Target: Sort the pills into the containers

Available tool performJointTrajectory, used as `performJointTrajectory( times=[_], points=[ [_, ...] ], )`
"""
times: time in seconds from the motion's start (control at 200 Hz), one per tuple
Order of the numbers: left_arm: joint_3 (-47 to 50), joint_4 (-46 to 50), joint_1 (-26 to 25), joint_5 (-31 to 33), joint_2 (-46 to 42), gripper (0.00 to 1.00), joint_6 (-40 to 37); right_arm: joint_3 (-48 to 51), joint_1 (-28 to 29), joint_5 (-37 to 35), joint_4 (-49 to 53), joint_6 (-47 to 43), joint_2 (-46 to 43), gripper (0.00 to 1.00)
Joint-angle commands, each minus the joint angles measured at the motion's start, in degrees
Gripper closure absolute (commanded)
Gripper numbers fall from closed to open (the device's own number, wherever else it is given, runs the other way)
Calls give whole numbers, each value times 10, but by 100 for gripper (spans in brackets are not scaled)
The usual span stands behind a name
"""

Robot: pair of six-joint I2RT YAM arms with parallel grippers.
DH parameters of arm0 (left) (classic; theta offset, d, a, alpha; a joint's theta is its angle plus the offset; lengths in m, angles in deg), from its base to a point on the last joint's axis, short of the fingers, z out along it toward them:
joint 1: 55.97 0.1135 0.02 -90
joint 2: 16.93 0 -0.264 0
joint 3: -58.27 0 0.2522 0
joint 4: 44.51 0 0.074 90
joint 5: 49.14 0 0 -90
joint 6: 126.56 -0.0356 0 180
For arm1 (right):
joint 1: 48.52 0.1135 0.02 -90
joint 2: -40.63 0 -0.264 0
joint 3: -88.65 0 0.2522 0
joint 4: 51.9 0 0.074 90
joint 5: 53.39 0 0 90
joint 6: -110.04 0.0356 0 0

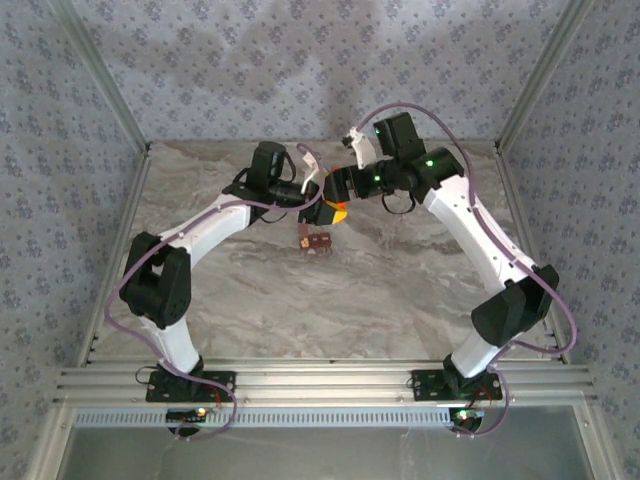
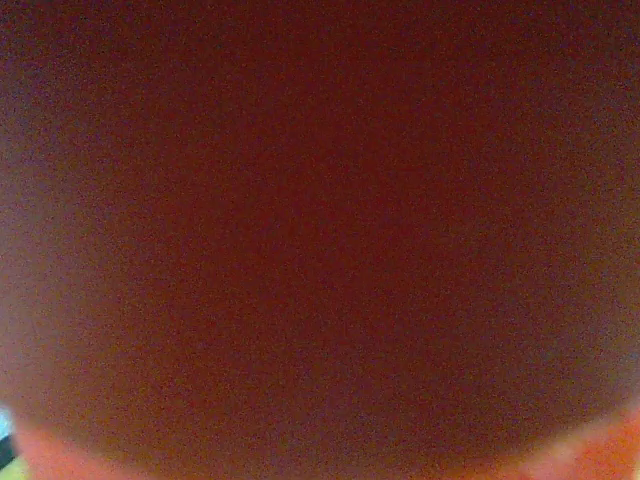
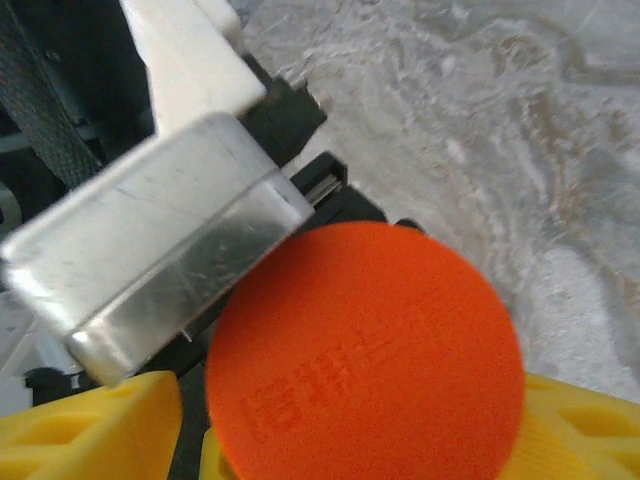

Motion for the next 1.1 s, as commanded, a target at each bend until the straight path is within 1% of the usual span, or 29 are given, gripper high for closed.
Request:
performJointTrajectory(
  times=[0.0,0.045,0.11,0.165,0.28,0.345,0.45,0.59,0.684,0.754,1.094],
  points=[
    [-21,-43,-4,-3,-20,100,-1,18,-24,120,16,-71,-50,14],
    [-21,-43,-4,-3,-20,100,-2,28,-42,139,25,-91,-64,12],
    [-21,-40,-3,-6,-22,100,-4,47,-78,175,26,-103,-83,11],
    [-22,-37,-2,-10,-23,100,-7,67,-111,209,7,-102,-96,11],
    [-27,-31,-2,-18,-23,100,-7,109,-169,270,-79,-55,-111,15],
    [-31,-26,-2,-26,-23,100,-7,115,-184,301,-119,-28,-105,17],
    [-38,-18,-1,-35,-25,100,-7,102,-180,323,-150,-13,-82,20],
    [-42,-10,-1,-45,-29,100,-9,70,-161,326,-148,-14,-51,26],
    [-45,-5,-2,-52,-30,100,-8,41,-150,322,-136,-22,-30,27],
    [-45,-4,-2,-53,-31,100,-9,22,-141,312,-108,-32,-17,28],
    [-45,1,-5,-58,-33,100,-11,-50,-113,273,-33,-78,31,27]
  ],
)
